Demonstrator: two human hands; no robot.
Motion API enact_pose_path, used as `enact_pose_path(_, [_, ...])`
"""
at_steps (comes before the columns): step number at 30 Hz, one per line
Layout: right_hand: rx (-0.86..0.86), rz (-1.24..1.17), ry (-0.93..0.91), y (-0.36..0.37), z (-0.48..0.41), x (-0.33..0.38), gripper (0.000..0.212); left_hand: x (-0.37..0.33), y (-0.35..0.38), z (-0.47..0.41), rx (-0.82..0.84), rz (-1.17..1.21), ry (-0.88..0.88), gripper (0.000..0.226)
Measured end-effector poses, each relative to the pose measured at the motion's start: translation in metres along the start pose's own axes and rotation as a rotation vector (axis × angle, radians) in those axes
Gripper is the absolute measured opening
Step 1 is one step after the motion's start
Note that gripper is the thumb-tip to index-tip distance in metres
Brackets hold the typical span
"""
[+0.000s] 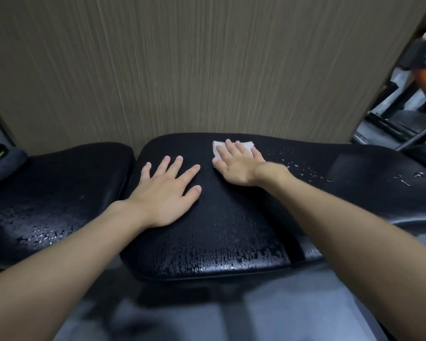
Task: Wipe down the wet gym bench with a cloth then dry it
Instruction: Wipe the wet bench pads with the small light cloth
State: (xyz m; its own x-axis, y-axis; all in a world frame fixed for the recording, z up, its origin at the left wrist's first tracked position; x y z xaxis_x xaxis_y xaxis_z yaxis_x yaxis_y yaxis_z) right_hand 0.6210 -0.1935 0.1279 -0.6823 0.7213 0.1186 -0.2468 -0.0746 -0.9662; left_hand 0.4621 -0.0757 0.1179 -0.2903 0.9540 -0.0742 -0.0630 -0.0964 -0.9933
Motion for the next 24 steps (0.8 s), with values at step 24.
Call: enact_pose_path(24, [-0.09,-0.082,-0.104,-0.015,0.153,0.004,0.007,-0.019,-0.009,-0.002,0.089,-0.015,-0.064,0.057])
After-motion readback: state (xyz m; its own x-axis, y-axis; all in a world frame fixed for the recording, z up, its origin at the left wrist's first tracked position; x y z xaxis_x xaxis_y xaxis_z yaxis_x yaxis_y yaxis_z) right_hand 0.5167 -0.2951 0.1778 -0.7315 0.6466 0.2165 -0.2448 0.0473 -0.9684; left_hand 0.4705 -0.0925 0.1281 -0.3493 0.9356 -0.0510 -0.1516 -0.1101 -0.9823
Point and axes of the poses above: each hand's wrist, its own z-axis away from the middle knuckle, its own y-axis out of the palm, x = y × z, the point moved 3 cm from there along -z, towards the middle knuckle, and after that the axes turned 2 degrees about x, right-handed, at the moved point
